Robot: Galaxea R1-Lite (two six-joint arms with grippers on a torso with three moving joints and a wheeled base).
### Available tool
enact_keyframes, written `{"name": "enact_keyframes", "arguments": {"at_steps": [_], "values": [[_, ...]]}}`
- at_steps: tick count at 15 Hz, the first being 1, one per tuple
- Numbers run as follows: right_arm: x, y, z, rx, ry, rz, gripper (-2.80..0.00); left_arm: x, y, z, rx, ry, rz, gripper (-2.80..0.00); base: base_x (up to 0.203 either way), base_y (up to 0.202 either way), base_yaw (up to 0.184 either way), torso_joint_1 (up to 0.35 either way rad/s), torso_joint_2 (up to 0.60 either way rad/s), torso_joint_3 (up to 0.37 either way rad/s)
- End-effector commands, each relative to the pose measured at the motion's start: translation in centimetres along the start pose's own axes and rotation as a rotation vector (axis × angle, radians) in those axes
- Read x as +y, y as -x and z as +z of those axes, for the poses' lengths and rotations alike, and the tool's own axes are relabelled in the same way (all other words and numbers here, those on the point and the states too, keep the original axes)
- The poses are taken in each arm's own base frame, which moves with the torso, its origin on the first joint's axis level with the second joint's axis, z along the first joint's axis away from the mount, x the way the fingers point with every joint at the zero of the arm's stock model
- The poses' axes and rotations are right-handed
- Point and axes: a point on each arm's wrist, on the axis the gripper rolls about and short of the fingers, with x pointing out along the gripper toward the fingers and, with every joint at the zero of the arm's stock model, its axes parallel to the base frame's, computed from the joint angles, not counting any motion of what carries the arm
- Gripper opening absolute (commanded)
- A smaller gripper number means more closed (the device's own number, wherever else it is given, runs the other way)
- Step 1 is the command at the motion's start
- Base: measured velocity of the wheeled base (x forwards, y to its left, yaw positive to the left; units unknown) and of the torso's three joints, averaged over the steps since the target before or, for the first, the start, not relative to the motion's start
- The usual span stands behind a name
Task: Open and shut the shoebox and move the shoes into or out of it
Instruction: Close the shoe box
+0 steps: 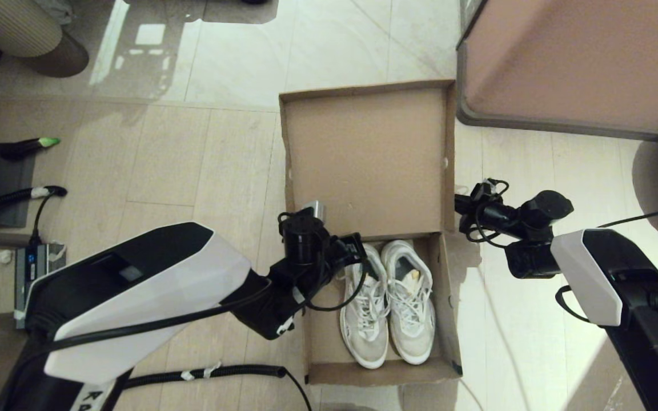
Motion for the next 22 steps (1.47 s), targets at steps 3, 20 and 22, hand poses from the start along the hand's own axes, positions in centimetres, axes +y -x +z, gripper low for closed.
{"name": "enact_keyframes", "arguments": {"at_steps": [3,20,22], "values": [[1.0,-1.0,-0.8,0.089,0.054,-0.001,-2.8,-1.4,0.1,-0.6,0.001,0.002,-0.032,-2.8,0.0,0.0,0.0,0.0,0.0,0.0],[5.4,-2.0,-2.0,0.319,0.136,-0.096,-2.8,-9.5,12.4,-0.2,0.177,-0.023,-0.194,-2.8,0.0,0.0,0.0,0.0,0.0,0.0],[5.6,-2.7,-2.3,0.334,0.128,-0.093,-2.8,-11.2,17.0,-1.3,0.268,-0.041,-0.275,-2.8,0.0,0.0,0.0,0.0,0.0,0.0]]}}
